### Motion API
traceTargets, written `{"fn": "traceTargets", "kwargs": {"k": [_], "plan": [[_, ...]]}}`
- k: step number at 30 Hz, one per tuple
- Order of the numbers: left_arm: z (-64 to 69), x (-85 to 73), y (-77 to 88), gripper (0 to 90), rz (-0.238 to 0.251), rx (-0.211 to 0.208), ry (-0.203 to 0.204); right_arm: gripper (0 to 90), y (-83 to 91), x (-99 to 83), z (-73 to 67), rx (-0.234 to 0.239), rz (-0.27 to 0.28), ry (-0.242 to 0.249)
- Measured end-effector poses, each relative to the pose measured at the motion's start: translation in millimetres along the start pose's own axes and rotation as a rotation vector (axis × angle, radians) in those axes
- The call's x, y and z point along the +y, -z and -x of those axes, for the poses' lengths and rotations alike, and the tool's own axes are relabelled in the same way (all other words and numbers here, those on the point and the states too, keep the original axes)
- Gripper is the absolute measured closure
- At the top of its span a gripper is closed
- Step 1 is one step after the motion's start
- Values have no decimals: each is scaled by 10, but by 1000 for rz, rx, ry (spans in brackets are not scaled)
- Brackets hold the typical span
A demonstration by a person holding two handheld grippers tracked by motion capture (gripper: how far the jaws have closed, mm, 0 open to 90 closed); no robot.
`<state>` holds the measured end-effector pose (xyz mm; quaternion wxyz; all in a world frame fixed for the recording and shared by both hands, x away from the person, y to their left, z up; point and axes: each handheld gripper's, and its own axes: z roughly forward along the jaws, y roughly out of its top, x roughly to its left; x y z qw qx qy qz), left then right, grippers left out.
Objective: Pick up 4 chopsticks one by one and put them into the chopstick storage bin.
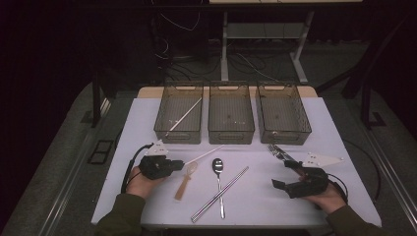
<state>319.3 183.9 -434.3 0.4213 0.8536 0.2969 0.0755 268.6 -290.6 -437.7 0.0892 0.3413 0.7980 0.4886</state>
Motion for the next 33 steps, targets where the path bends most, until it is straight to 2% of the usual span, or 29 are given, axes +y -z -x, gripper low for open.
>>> {"fn": "traceTargets", "kwargs": {"k": [3, 6, 14, 20, 33], "plan": [[-16, 12, 38, 839, 15, -22, 24, 94, 1, 0, 2, -1, 1, 0], [-17, 17, 67, 839, 31, -27, 42, 95, 1, 0, 2, -1, 1, 0], [19, 61, 157, 840, 58, -49, 23, 95, 1, 0, 2, -1, 1, -1], [58, 98, 215, 839, 75, -49, 10, 95, 0, 0, 2, -1, 2, -2], [106, 206, 339, 839, 119, -27, 17, 95, -1, -1, 6, -3, 0, -3]]}}
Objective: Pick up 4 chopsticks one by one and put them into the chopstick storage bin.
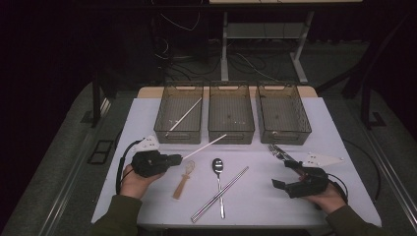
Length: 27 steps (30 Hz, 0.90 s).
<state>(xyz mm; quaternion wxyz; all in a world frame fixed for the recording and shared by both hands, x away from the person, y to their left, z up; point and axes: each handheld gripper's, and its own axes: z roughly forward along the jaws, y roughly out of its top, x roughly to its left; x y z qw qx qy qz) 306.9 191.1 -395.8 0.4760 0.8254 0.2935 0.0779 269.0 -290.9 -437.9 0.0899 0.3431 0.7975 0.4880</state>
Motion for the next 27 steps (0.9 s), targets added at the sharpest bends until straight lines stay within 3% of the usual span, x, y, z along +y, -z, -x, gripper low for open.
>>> {"fn": "traceTargets", "kwargs": {"k": [16, 27], "plan": [[-89, 64, 102, 838, 47, 66, 25, 95, -4, -1, 4, -2, -3, -1], [-232, 125, 148, 839, 71, 142, 41, 95, -6, -3, 5, -5, -3, -1]]}}
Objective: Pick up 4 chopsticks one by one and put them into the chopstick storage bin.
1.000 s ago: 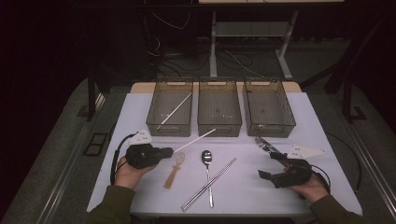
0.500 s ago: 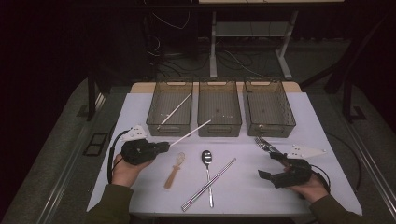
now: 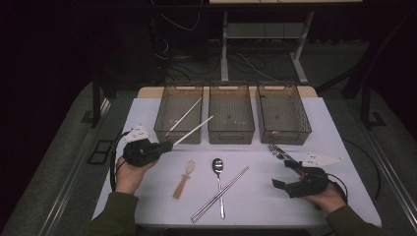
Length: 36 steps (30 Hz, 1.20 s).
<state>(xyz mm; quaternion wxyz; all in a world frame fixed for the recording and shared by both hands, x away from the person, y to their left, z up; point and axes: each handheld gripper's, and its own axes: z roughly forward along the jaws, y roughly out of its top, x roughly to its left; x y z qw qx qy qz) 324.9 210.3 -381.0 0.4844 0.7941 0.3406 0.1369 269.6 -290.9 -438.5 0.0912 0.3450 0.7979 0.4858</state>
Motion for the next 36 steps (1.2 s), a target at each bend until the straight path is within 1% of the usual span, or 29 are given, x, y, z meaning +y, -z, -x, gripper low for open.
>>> {"fn": "traceTargets", "kwargs": {"k": [6, 11, 12, 17, 28, 32, 34, 36], "plan": [[-68, 42, -48, 839, 7, 30, 3, 94, 2, 0, -2, 3, 1, 1], [-112, 71, -76, 838, 9, 41, 7, 95, -4, 0, -1, 6, 0, -1], [-125, 77, -78, 839, 14, 45, 15, 94, -4, 0, -3, 6, -2, 0], [-201, 129, -104, 838, 27, 68, 29, 94, -10, -3, -7, 7, -1, -3], [-392, 284, -219, 839, 73, 107, 62, 95, -19, -10, -2, 6, -5, -11], [-455, 330, -286, 839, 75, 132, 69, 95, -22, -11, -1, 5, -4, -13], [-486, 345, -319, 839, 68, 149, 68, 95, -24, -12, 0, 3, -5, -14], [-514, 355, -358, 839, 76, 153, 80, 94, -25, -14, 1, 2, -7, -13]]}}
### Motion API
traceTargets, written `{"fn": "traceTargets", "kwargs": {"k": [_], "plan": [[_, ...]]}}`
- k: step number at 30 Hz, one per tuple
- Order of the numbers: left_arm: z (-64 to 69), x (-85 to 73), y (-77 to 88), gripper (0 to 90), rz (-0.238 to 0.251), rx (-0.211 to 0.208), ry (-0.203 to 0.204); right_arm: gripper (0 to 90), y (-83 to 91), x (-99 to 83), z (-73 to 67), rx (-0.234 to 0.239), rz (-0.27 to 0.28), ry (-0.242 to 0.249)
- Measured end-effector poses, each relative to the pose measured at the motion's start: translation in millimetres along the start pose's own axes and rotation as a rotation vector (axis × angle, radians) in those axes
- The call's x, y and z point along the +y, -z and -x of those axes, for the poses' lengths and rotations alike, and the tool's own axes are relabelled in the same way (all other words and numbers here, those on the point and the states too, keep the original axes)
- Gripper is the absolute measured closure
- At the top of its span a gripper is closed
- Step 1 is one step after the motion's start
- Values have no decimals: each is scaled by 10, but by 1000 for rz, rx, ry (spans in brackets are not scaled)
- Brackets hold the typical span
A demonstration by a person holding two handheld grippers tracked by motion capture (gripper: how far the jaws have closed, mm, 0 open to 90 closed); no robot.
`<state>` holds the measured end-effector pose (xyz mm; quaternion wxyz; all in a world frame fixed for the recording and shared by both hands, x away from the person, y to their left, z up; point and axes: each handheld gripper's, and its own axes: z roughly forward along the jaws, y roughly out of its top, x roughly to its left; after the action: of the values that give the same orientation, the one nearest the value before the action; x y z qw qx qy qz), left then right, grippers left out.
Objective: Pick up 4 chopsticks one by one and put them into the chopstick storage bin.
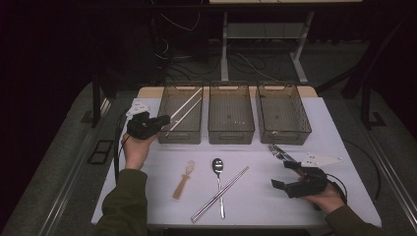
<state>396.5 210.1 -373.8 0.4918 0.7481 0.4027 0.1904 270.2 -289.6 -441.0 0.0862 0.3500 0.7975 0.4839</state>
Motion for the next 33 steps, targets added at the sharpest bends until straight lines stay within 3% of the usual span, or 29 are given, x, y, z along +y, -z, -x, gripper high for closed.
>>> {"fn": "traceTargets", "kwargs": {"k": [9, 16, 25, 33], "plan": [[-87, 65, -211, 839, -15, 45, 36, 95, 3, -2, -3, 1, 0, -2], [-100, 127, -391, 839, -66, 74, 30, 95, 3, -2, -9, 4, 1, -1], [-201, 147, -570, 838, -132, 119, 62, 94, 0, 0, -3, 3, 3, -3], [-211, 174, -671, 838, -207, 133, 43, 95, 5, 1, -4, 6, 6, -5]]}}
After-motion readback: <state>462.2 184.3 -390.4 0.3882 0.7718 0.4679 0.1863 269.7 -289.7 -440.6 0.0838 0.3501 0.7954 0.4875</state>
